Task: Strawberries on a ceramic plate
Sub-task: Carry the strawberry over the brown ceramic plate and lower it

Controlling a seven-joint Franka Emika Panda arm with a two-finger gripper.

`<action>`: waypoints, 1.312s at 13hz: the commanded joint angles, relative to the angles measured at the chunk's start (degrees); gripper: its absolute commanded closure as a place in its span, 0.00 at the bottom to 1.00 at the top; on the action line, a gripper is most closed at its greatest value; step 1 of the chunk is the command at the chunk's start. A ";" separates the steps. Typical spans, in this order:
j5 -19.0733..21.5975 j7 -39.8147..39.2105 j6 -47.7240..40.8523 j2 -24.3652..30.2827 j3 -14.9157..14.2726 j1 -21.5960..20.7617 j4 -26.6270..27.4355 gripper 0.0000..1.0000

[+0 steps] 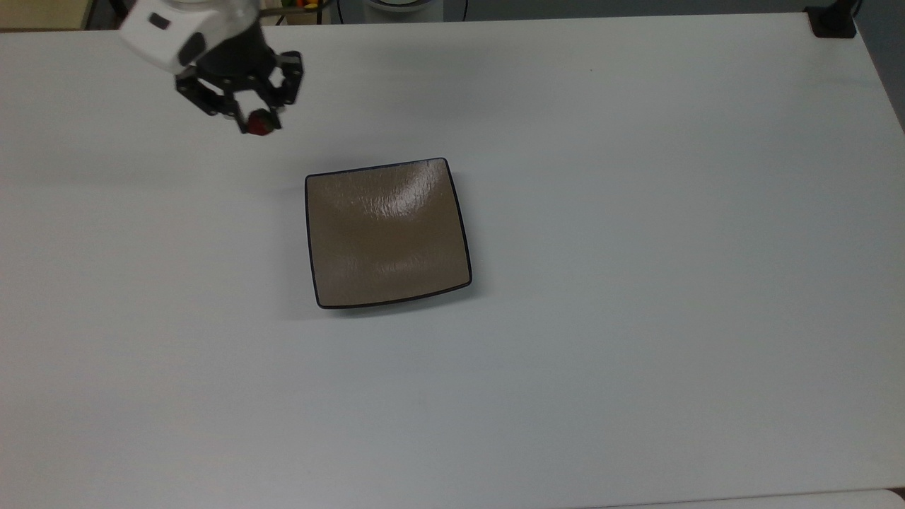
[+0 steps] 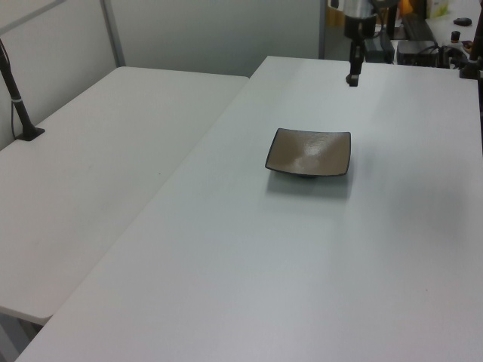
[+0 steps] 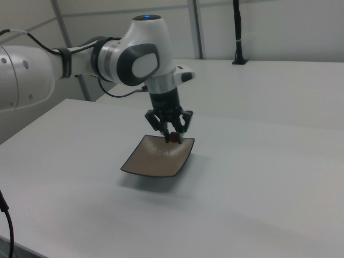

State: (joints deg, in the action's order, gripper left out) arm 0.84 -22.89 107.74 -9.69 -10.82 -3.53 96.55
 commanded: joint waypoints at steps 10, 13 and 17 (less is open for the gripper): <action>5.66 11.38 15.46 -3.93 8.18 -2.80 3.20 0.86; 5.66 11.90 19.94 -6.38 8.27 -3.94 4.69 0.86; 5.66 11.90 27.16 -8.24 8.27 -4.82 8.03 0.84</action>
State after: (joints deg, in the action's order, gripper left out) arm 5.55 -11.86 131.58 -17.83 -2.35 -7.48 102.11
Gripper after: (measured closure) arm 0.621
